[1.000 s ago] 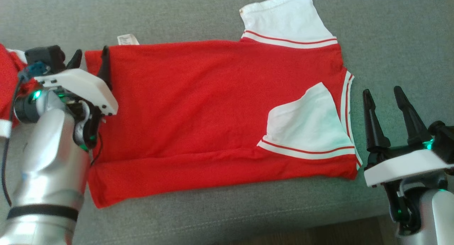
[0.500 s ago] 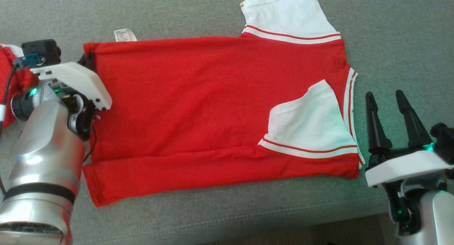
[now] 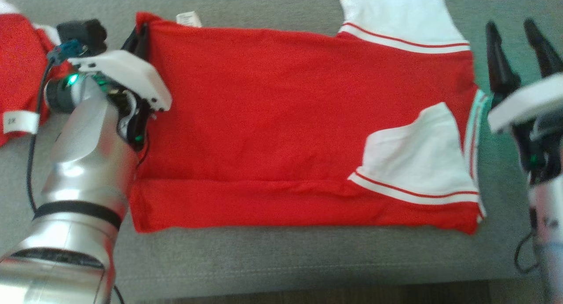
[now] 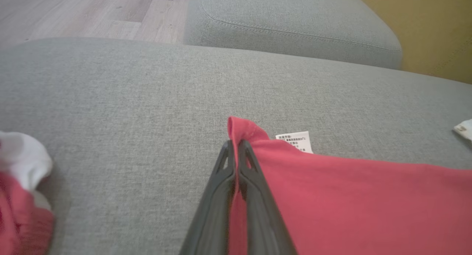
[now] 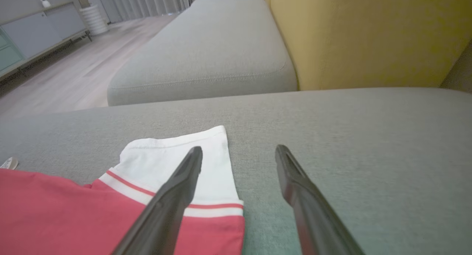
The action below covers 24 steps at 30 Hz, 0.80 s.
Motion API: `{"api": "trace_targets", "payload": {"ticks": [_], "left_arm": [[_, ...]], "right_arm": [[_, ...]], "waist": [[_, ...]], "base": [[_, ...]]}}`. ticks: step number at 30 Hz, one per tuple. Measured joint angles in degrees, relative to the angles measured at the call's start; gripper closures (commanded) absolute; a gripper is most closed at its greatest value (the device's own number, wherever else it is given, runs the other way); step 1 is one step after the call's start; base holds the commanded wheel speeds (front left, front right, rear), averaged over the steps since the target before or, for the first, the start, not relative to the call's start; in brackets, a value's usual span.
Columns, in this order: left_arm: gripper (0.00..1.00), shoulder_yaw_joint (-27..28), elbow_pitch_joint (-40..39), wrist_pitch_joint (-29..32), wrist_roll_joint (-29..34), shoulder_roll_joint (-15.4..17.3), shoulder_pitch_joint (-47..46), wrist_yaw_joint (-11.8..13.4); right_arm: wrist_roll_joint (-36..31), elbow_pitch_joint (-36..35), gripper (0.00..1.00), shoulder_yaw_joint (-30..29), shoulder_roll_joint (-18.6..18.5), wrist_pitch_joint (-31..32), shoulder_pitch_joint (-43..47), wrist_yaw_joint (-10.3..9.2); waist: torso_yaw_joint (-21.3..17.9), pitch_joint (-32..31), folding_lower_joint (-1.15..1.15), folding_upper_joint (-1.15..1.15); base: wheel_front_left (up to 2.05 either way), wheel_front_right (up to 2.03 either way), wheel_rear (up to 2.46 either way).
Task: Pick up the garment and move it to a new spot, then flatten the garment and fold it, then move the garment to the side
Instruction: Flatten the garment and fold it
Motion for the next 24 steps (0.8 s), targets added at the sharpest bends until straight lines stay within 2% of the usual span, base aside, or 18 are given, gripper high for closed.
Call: {"api": "trace_targets", "payload": {"ticks": [12,23,24], "left_arm": [[1.0,-3.48,2.01,-1.74,0.47,-3.61,-4.71,-2.07],[1.0,-5.45,3.38,-3.2,0.31,-4.81,-6.83,-3.01],[1.0,-5.49,3.5,-3.33,0.31,-4.87,-6.88,-3.02]], "right_arm": [[3.05,24.81,0.0,6.19,-4.14,2.89,-21.14,0.0],[4.72,37.26,0.0,11.94,-6.14,4.69,-31.41,0.0],[5.08,37.87,0.65,12.67,-6.22,4.7,-32.03,0.0]], "waist": [[5.96,5.29,0.01,0.0],[8.03,7.2,0.0,0.0],[8.05,7.27,0.0,0.0]], "base": [[0.0,0.0,0.0],[0.0,0.0,0.0],[0.0,0.0,0.0]]}}
